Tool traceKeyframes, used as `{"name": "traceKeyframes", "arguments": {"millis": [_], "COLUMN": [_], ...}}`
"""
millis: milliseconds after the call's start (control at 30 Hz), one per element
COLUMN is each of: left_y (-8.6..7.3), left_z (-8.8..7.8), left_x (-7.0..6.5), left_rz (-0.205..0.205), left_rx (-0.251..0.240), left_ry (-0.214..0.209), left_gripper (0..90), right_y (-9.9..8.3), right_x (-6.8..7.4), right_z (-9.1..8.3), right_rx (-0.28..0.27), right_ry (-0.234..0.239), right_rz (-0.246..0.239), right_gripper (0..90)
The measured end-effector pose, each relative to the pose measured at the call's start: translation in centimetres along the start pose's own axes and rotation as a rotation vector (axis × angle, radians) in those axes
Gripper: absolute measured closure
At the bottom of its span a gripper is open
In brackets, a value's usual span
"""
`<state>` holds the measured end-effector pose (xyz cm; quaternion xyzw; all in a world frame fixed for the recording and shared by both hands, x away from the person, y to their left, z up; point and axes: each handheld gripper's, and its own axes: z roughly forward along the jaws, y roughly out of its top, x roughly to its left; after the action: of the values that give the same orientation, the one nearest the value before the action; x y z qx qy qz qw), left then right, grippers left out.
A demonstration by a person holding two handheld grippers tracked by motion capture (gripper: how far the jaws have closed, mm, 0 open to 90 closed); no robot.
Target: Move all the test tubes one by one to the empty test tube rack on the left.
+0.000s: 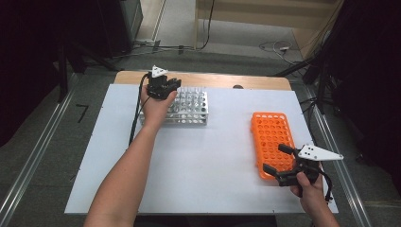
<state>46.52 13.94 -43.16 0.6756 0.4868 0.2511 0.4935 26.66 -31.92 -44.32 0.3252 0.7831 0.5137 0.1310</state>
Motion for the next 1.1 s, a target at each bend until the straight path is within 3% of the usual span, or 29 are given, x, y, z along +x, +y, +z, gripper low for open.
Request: {"name": "traceKeyframes", "arguments": {"millis": [300,500,700,833,967,1100], "left_y": [0.0,0.2,0.2,-0.1,-0.6,-1.2], "left_z": [-0.5,-1.3,-2.6,-3.5,-4.8,-6.1], "left_x": [0.2,0.1,-0.5,-1.3,-2.0,-2.6], "left_rz": [-0.025,-0.026,-0.012,0.026,0.032,0.043], "left_rx": [0.011,0.009,0.017,0.034,0.032,0.027], "left_ry": [-0.004,-0.053,-0.093,-0.118,-0.150,-0.175], "left_gripper": [64.8,56.9,29.1,14.7,4.6,0.0], "right_y": [0.0,0.0,0.0,0.0,0.0,0.0], "right_x": [0.0,0.0,-0.1,0.0,0.0,0.0], "right_z": [0.1,0.1,0.2,0.3,0.4,0.5], "right_rx": [0.002,0.004,0.006,0.010,0.014,0.019], "right_ry": [0.000,-0.003,-0.004,-0.005,-0.007,-0.009], "right_rz": [0.002,0.003,-0.002,-0.006,-0.006,-0.009], "right_gripper": [0.0,0.0,0.0,0.0,0.0,0.0]}}
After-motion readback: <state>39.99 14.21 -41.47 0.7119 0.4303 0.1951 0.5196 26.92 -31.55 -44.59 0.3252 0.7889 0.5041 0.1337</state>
